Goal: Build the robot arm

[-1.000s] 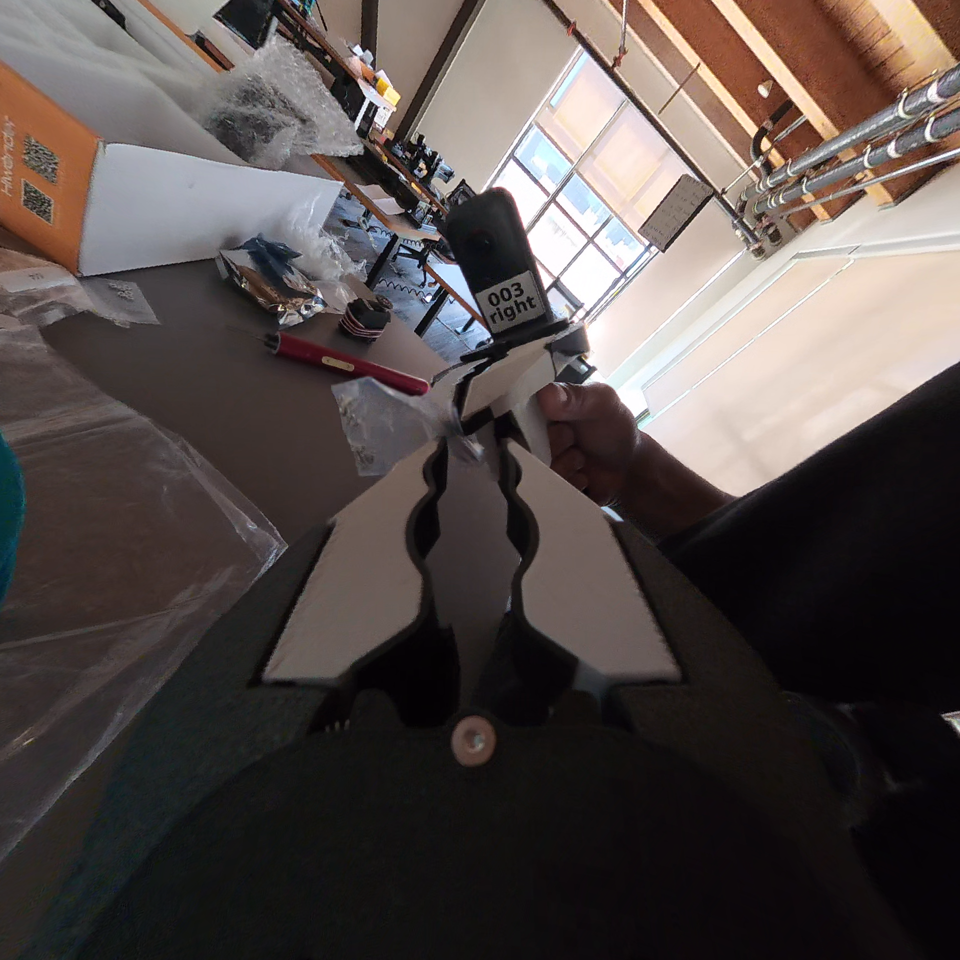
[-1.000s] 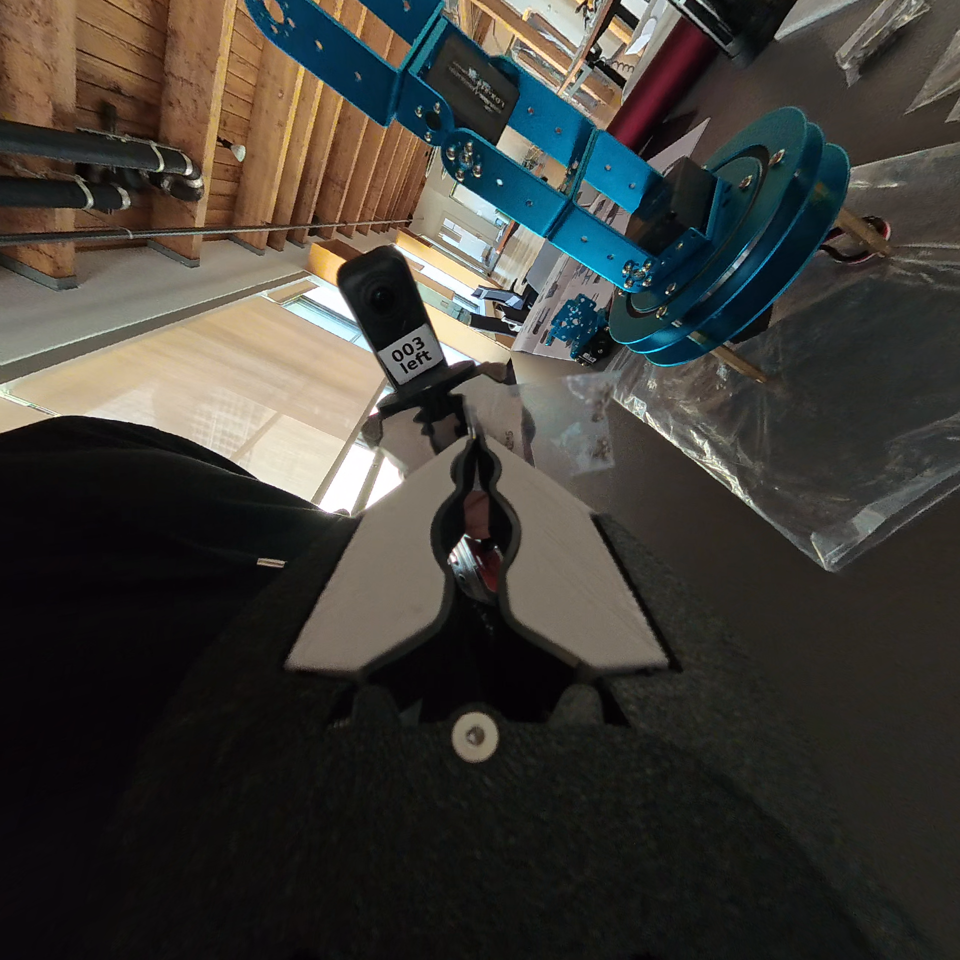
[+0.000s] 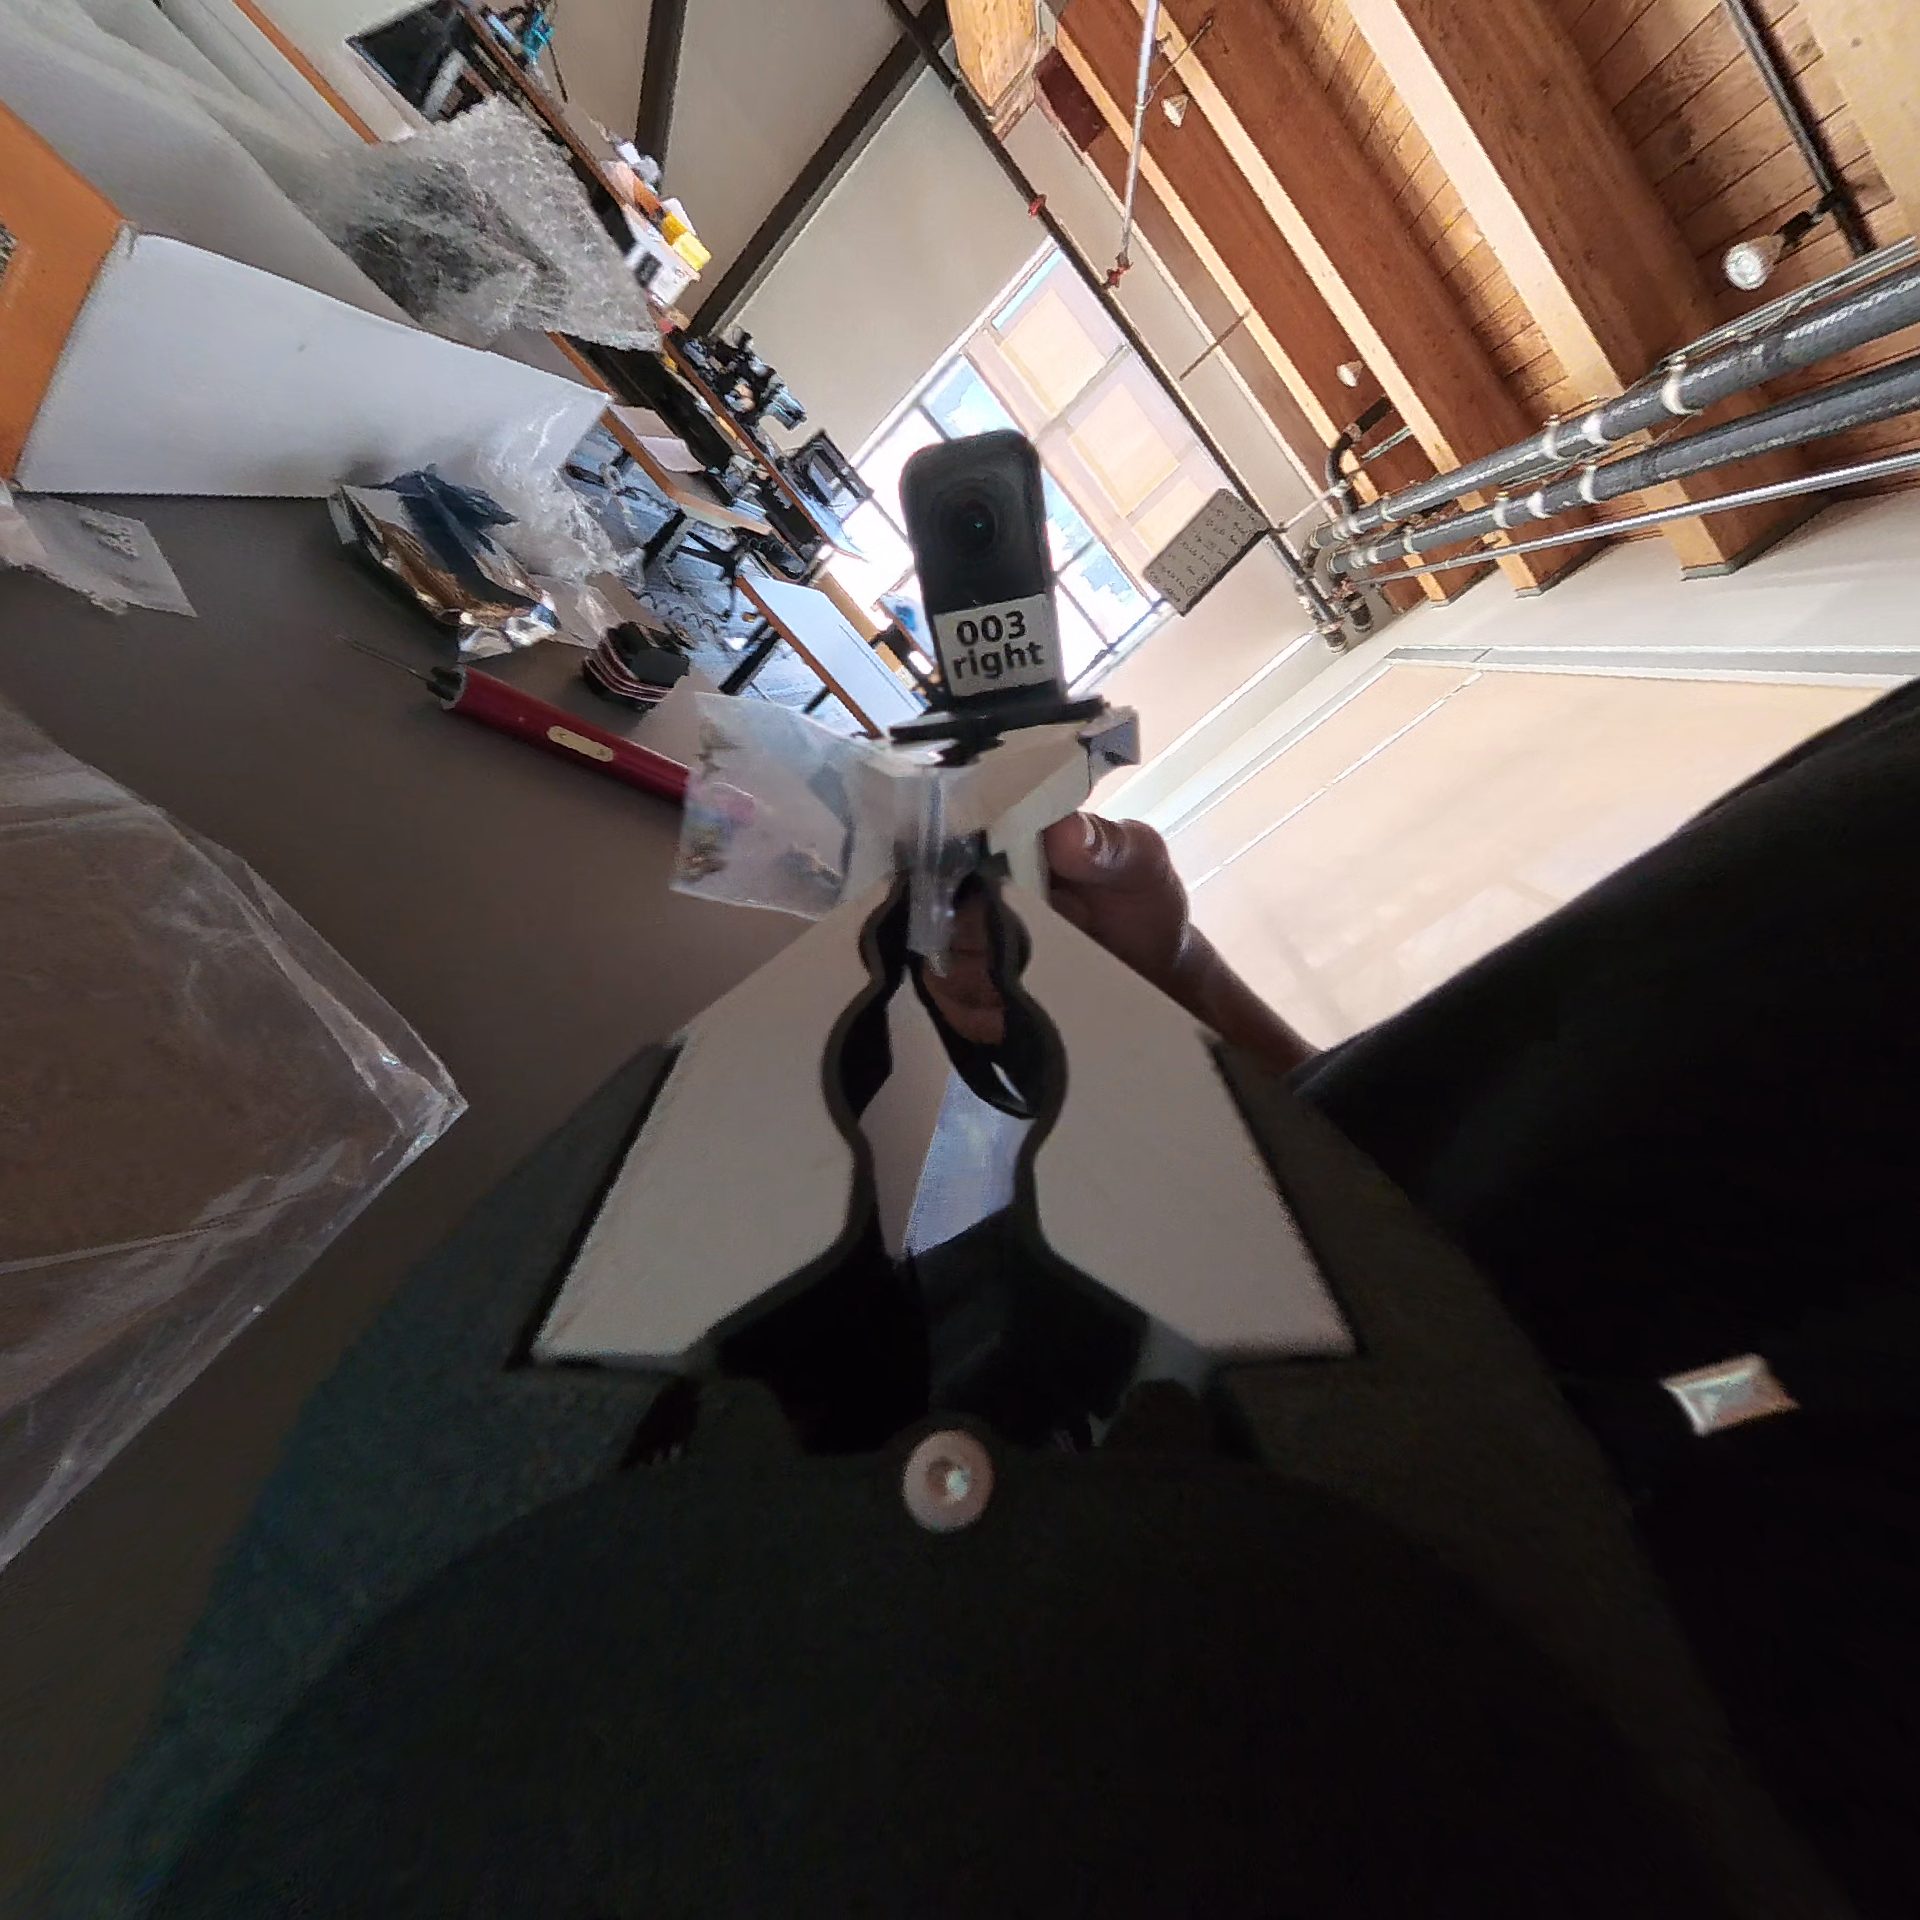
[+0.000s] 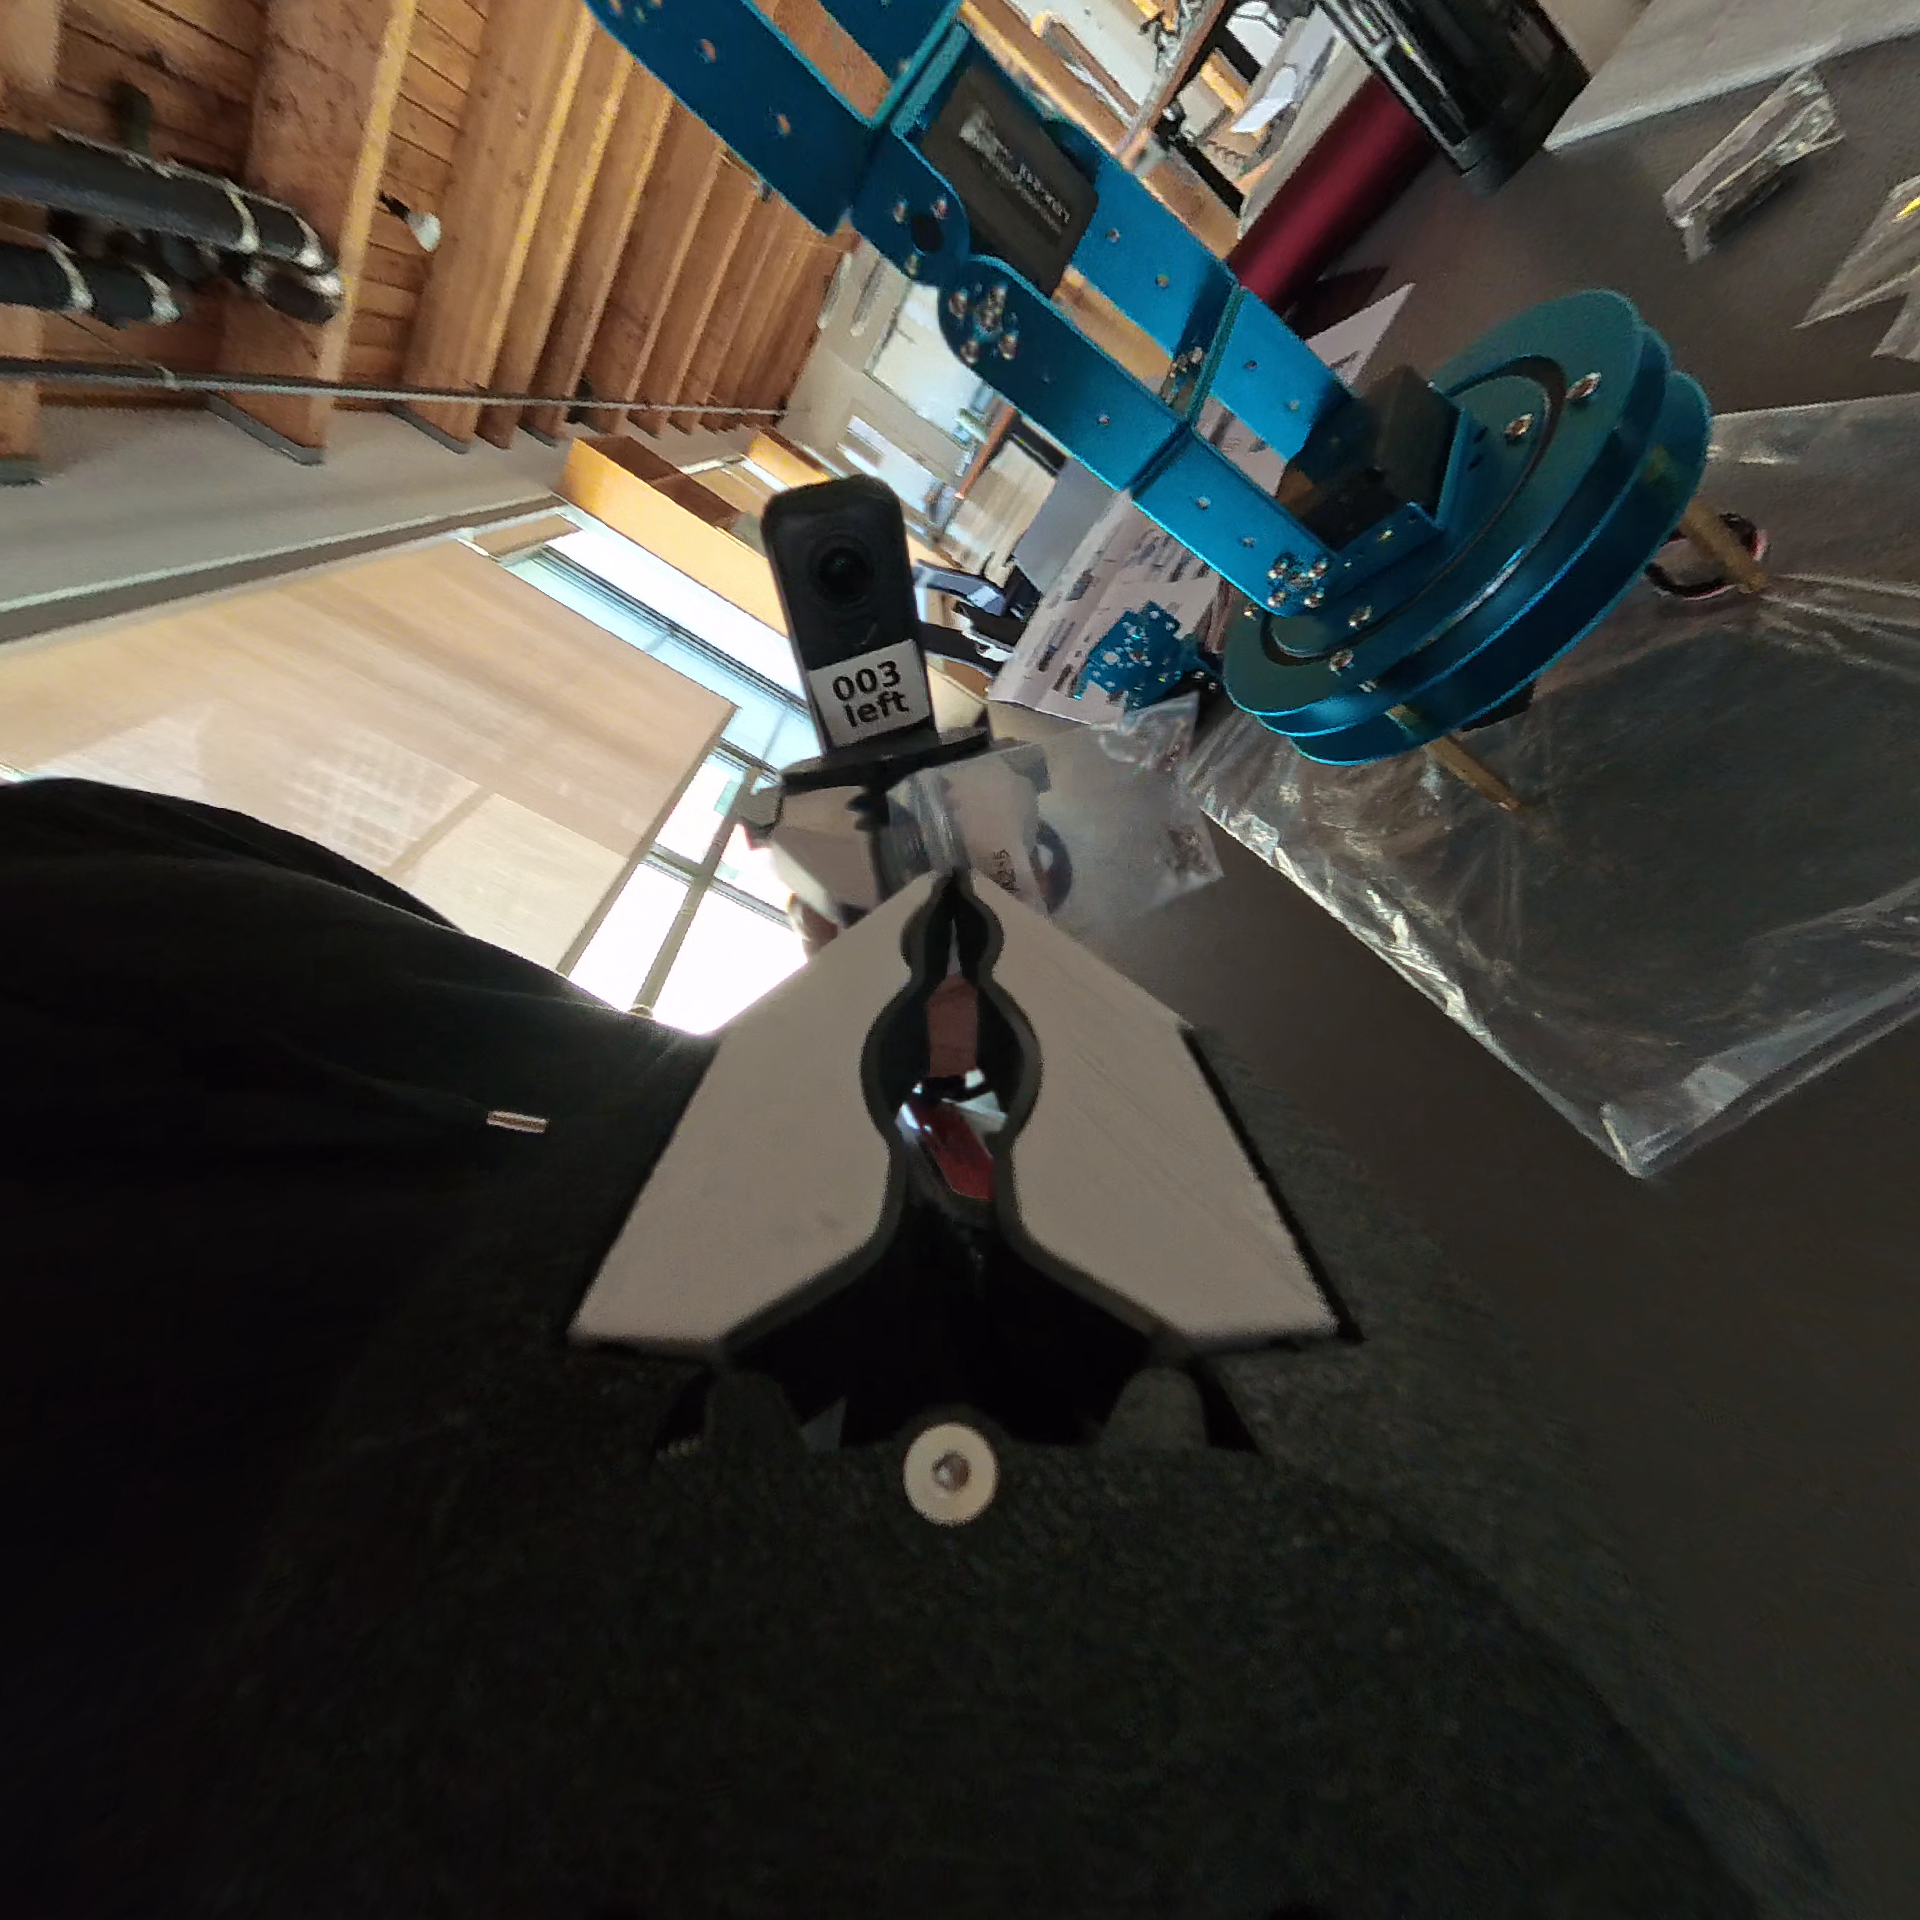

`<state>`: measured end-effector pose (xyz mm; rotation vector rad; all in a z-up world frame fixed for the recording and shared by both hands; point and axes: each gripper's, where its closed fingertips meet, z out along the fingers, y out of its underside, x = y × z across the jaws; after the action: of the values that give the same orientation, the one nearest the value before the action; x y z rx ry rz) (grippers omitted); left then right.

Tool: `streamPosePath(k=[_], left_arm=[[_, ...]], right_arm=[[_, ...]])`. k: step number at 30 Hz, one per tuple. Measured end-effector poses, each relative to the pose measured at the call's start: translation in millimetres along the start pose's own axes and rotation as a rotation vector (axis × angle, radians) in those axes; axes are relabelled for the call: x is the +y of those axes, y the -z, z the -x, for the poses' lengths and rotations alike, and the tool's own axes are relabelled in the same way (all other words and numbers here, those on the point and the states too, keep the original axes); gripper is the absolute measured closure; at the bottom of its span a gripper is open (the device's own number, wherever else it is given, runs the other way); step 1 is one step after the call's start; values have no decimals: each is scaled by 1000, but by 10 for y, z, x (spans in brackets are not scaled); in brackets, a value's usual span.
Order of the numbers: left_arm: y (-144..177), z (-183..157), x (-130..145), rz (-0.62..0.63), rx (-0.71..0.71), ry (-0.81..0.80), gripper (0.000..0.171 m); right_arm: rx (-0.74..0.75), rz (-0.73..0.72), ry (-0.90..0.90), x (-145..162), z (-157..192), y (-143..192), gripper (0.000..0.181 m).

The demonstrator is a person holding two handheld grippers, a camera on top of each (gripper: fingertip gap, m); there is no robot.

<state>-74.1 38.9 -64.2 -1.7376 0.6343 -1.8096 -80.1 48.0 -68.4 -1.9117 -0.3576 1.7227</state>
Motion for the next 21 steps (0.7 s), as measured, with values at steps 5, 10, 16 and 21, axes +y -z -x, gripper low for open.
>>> streamPosePath(k=[5,10,16,21], left_arm=[[-2,-59,-10,2,56,44,148],[-25,5,-17,8,17,66,155],[3,50,-30,-19,0,91,165],[22,127,-1,-15,-65,59,171]], right_arm=[[32,24,36,4,4,13,181],[118,72,123,23,-15,12,181],[177,88,177,10,-19,-11,181],[202,82,172,27,-67,-4,181]])
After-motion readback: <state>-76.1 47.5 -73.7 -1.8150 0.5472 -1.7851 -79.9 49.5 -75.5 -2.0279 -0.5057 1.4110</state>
